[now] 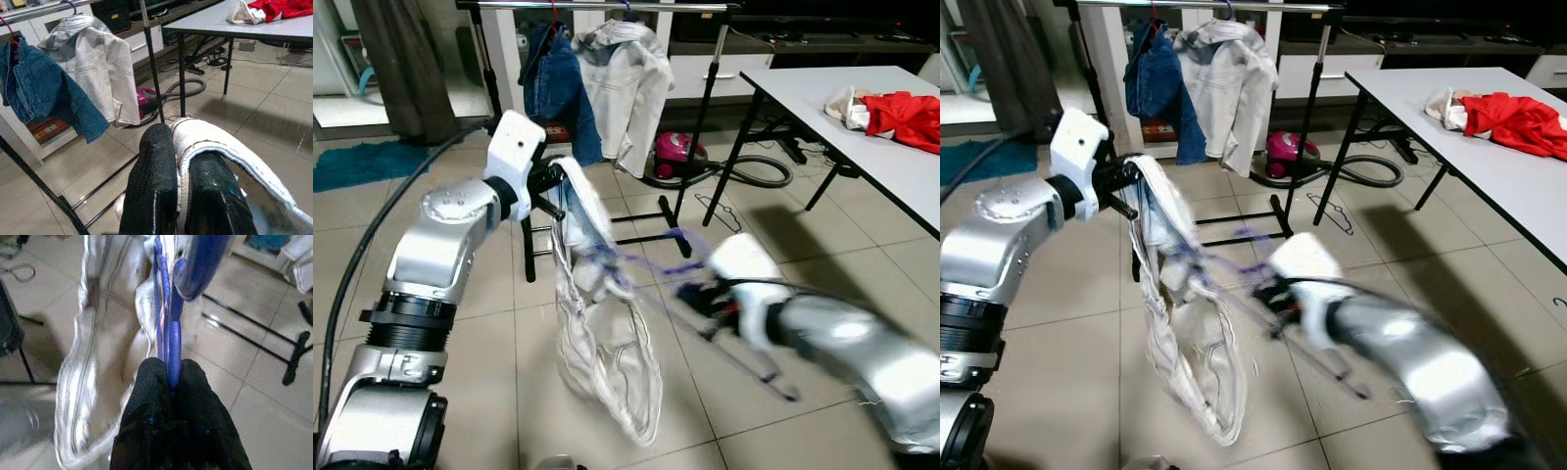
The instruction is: Hang hanger
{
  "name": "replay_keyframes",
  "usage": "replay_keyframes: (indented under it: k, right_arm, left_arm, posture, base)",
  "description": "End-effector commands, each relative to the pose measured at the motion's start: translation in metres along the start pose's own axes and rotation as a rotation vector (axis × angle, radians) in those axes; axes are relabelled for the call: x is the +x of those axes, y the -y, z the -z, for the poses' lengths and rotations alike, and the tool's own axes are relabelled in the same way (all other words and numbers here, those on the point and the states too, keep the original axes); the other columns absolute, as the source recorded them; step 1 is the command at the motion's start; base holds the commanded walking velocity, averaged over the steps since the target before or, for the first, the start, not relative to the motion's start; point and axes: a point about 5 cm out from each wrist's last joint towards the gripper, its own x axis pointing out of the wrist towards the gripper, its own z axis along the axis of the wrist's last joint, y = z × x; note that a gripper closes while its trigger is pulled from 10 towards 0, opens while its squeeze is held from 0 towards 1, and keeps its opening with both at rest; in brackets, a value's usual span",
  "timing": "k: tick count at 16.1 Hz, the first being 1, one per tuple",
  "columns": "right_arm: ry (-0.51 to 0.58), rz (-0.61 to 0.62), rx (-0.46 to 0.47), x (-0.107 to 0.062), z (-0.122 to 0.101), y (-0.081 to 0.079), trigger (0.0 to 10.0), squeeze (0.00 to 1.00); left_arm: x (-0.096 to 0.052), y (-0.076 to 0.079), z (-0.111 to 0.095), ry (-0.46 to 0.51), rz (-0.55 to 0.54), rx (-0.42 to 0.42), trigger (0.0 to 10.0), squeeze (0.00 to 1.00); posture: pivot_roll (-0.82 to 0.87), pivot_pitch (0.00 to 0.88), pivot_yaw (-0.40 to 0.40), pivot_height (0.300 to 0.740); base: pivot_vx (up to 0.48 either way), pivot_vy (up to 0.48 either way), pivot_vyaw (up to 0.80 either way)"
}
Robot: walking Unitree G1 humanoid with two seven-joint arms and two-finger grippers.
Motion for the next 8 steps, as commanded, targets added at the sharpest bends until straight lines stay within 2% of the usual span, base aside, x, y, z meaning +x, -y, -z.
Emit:
replay_keyframes:
  k: [1, 4, 8]
  right_arm:
    - [0.004, -0.016, -0.019, -0.009, -0.001, 0.002, 10.0, 0.0]
    - [0.051, -0.023, -0.002, -0.015, -0.007, 0.004, 10.0, 0.0]
    - [0.064, -0.113, -0.014, -0.014, -0.008, -0.008, 10.0, 0.0]
  left_arm:
    - [0.0, -0.003, -0.012, 0.053, -0.02, 0.028, 0.0, 0.0]
    - [0.001, -0.004, -0.012, 0.05, -0.024, 0.045, 0.0, 0.0]
    - [0.004, -0.01, -0.02, 0.096, -0.068, 0.027, 0.0, 0.0]
  posture:
    - [0.08, 0.0, -0.017, 0.74]
    - [0.08, 0.0, -0.017, 0.74]
    - [0.08, 0.0, -0.017, 0.74]
  base:
    - [0.0, 0.0, 0.0]
    - [0.0, 0.0, 0.0]
    - [0.0, 0.0, 0.0]
